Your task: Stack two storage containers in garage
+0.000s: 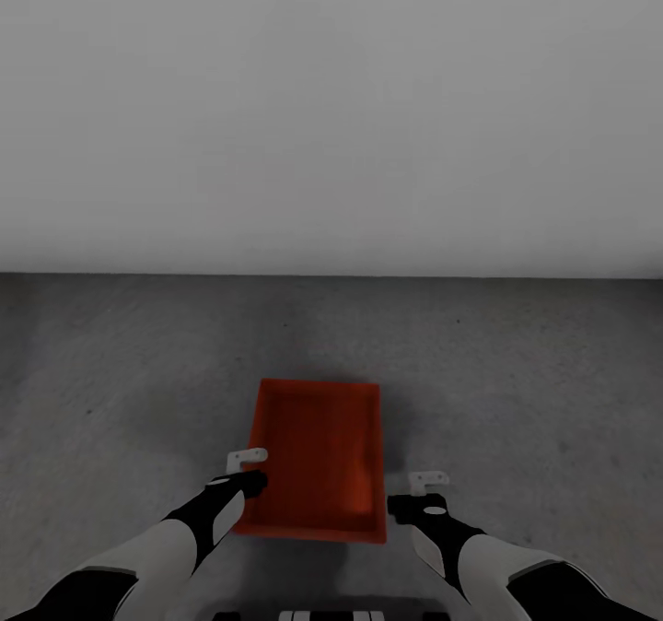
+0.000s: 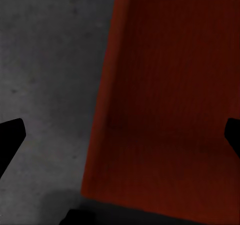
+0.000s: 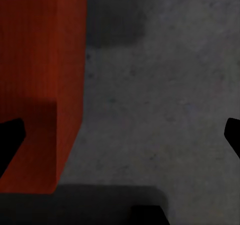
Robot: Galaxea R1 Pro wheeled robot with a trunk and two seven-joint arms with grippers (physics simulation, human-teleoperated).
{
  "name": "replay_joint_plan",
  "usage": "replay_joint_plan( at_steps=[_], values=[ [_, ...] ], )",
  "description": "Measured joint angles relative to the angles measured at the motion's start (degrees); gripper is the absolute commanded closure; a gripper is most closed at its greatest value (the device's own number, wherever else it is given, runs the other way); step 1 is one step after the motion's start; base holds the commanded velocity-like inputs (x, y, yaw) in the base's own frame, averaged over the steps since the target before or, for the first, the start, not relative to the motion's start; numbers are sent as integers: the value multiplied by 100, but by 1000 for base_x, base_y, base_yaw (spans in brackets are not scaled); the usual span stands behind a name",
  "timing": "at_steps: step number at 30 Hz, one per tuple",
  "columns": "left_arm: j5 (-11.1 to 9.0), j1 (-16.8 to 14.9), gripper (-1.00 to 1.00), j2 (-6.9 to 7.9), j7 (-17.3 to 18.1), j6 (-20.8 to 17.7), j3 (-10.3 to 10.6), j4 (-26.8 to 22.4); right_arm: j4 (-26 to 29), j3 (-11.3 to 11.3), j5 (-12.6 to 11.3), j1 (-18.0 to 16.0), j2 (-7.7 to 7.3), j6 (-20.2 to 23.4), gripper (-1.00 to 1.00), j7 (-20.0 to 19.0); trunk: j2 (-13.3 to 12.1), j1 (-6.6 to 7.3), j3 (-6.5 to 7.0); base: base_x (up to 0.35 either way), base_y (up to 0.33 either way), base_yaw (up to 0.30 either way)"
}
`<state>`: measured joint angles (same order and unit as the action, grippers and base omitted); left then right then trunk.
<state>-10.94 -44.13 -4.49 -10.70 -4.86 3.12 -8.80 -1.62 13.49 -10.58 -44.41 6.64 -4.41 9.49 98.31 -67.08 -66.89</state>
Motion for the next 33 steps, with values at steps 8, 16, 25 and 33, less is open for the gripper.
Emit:
replay_joint_plan(
  at_steps=[8, 16, 25, 33],
  values=[
    [-8, 0, -100, -7, 0, 0, -3, 5, -1, 0, 0, 0, -5, 1, -100, 0, -319, 175, 143, 0, 0, 0],
    [-9, 0, -100, -9, 0, 0, -1, 6, 1, 0, 0, 0, 3, 0, -100, 0, -640, 351, 287, 0, 0, 0],
    [-9, 0, -100, -9, 0, 0, 3, 5, 2, 0, 8, 0, 18, -3, -100, -2, -1001, 549, 448, 0, 0, 0],
    [-9, 0, -100, -4, 0, 0, 2, 6, 3, 0, 9, 0, 16, -16, -100, -4, -1322, 724, 592, 0, 0, 0]
  ],
)
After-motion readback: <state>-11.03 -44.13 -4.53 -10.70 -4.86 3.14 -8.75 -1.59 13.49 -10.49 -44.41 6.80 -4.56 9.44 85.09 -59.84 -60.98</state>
